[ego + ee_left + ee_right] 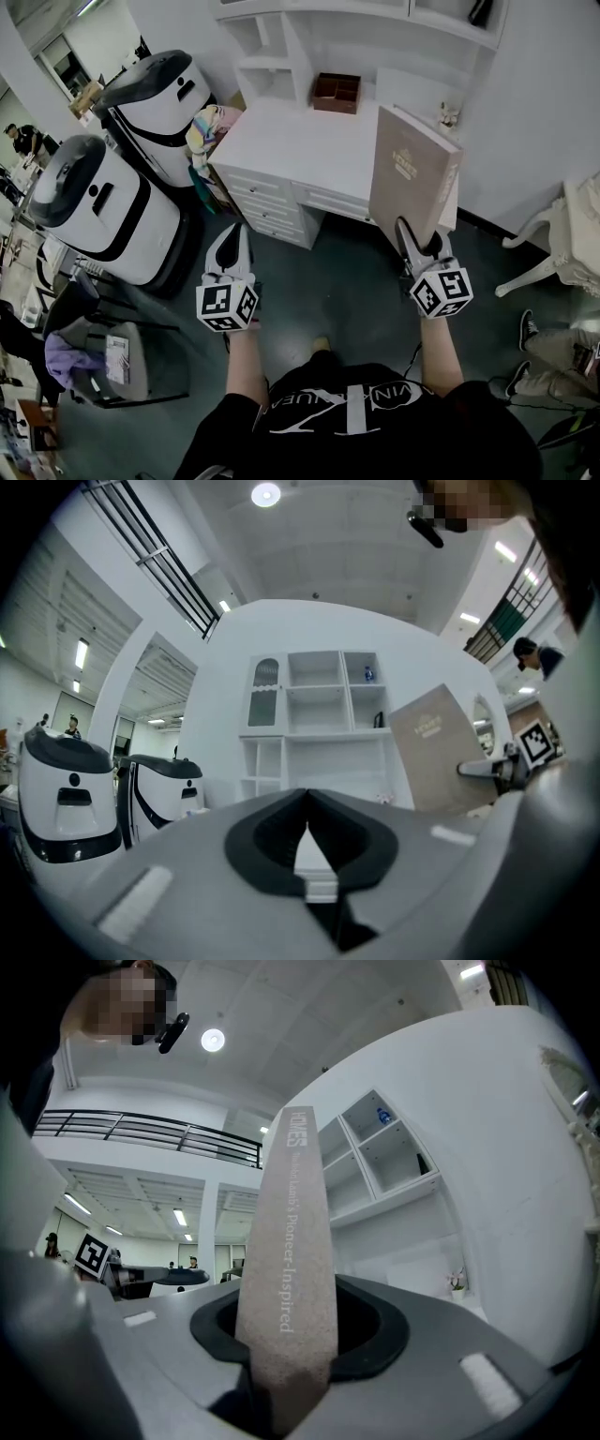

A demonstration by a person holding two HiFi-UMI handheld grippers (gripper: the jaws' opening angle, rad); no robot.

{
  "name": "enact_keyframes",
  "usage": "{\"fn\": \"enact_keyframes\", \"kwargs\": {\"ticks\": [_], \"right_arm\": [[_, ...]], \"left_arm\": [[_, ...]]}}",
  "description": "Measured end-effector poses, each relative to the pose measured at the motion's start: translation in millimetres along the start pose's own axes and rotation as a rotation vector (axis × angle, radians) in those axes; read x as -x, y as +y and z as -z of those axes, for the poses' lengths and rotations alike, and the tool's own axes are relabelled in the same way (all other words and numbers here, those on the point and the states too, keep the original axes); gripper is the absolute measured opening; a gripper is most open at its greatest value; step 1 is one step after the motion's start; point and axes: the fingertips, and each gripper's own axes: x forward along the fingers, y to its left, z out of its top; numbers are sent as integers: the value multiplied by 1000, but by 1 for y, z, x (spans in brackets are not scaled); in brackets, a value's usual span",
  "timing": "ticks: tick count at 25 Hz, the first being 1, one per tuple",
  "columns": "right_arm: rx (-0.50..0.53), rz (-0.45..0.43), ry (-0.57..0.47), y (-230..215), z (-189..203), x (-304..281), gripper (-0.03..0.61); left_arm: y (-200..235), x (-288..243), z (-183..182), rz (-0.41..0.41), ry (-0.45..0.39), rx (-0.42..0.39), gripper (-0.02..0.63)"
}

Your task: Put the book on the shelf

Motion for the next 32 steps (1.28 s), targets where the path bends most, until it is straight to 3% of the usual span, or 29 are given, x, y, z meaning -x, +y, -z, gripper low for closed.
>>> {"fn": "enact_keyframes", "kwargs": {"ticks": [8, 15, 24, 32], "right_arm": [[-8, 30, -18, 25, 20, -87, 178], [13, 22, 25, 45, 38, -133, 178], [19, 37, 50, 34, 57, -187, 178], [6, 39, -3, 5, 48, -277, 178]], "left_arm": [[77, -57, 11, 34, -4, -16, 0], [114, -75, 41, 42, 29, 36, 0], [142, -122, 56, 51, 34, 50, 0], [165, -216, 43, 86, 34, 12, 0]]}}
